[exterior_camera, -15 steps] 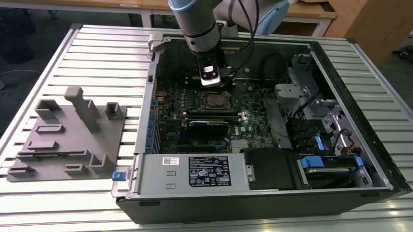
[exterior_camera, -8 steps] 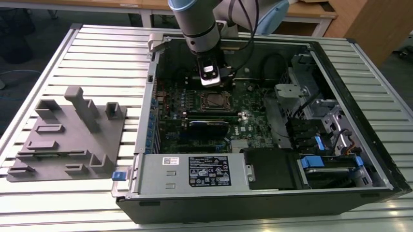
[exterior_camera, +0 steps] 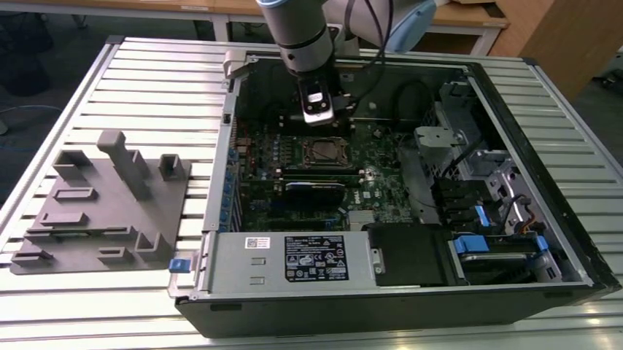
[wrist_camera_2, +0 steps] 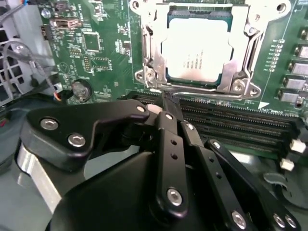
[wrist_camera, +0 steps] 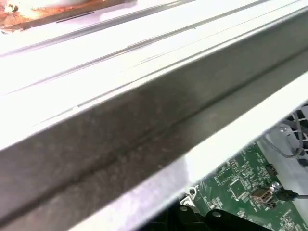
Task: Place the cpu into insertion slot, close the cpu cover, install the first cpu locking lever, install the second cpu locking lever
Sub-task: 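Install the first cpu locking lever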
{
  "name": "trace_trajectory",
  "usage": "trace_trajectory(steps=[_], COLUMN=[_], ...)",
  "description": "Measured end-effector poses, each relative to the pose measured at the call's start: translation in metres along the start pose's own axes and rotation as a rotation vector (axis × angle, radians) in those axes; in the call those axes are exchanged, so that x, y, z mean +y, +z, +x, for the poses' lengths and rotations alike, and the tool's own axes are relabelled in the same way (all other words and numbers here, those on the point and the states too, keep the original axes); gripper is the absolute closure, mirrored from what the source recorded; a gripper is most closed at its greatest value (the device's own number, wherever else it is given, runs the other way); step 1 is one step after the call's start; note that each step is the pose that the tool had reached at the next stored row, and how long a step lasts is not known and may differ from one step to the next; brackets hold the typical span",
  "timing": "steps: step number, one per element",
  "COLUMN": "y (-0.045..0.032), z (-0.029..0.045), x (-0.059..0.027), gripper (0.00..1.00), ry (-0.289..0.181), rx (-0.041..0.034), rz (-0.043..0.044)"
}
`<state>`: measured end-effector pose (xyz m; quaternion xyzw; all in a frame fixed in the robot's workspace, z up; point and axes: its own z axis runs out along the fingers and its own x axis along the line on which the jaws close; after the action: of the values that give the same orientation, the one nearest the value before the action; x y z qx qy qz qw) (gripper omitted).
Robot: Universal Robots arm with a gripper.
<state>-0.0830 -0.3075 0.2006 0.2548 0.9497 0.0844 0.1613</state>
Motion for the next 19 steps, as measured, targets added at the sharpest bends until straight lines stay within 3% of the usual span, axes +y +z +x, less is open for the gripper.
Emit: trace_trajectory(steps=[8,10,14,15,19], y=[-0.0034,-0.0029,-0.0016,-0.0015,-0.0015], z=[-0.0011,-0.0017,-0.0032,-0.0033,-0.0033], x=[0.001,0.0013,0.002,0.0021,0.0021], gripper=[0.89,0.89,0.89,0.89,0.89], ry=[0.0,0.003,0.009,0.01,0.01], rx=[0.0024,0.0271,0.0903,0.0972,0.1019], rz=[0.0009,0.0147,0.0503,0.0543,0.0573])
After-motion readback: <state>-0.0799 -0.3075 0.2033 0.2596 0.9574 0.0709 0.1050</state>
